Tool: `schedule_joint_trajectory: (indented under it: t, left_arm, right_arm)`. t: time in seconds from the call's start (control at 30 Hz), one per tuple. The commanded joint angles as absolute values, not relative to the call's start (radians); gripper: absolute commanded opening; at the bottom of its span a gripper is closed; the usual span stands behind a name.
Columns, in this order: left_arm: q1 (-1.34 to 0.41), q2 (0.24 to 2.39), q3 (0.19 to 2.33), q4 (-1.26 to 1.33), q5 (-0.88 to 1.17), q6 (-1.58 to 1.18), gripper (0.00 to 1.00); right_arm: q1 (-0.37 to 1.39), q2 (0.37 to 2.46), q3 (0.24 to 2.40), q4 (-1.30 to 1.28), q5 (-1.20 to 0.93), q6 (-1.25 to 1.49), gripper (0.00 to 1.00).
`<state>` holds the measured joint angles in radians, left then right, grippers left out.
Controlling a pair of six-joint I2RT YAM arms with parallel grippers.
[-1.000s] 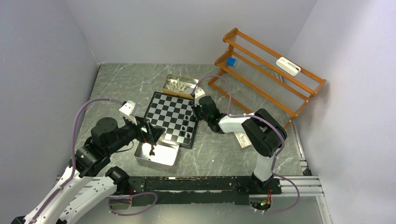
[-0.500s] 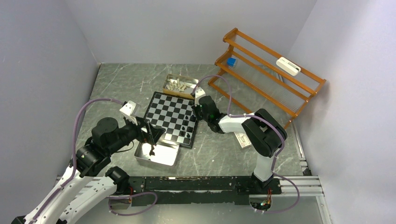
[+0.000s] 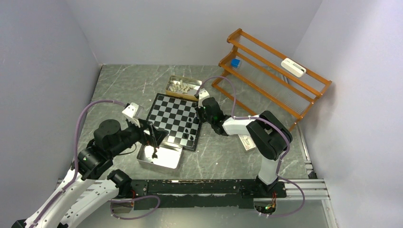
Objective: Set up the chess pieces on the board
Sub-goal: Place the chess piece on the chessboard.
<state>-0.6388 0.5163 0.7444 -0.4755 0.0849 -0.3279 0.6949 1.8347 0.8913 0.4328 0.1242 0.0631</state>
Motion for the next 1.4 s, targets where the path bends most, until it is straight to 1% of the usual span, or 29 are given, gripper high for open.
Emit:
schedule_joint_trajectory:
  t: [0.0,0.37,0.47,0.6,0.87,1.37]
  left_arm:
    - [-0.640,0.518,0.741,-0.439,0.095,-0.311,1.00]
    - [-0.640,0.517,0.739,-0.439,0.098,-0.311,1.00]
    - [-0.638,0.517,0.739,-0.439,0.096,-0.313,1.00]
    - [-0.640,0.511,0.738,-0.439,0.094,-0.314,1.00]
    - [-0.640,0.514,0.738,-0.439,0.094,-0.314,1.00]
    - [-0.640,0.513,0.736,-0.438,0.092,-0.315,1.00]
  right_arm:
    - [0.691,1.817,0.903,0.373,0.124,0.085,0.09]
    - [0.692,1.812,0.902,0.357,0.127,0.099,0.10]
    - [0.691,1.817,0.907,0.352,0.131,0.100,0.14]
    - [0.692,1.821,0.918,0.341,0.138,0.100,0.22]
    - [0.692,1.810,0.937,0.332,0.149,0.098,0.28]
    - [0.692,1.805,0.928,0.338,0.094,0.141,0.27]
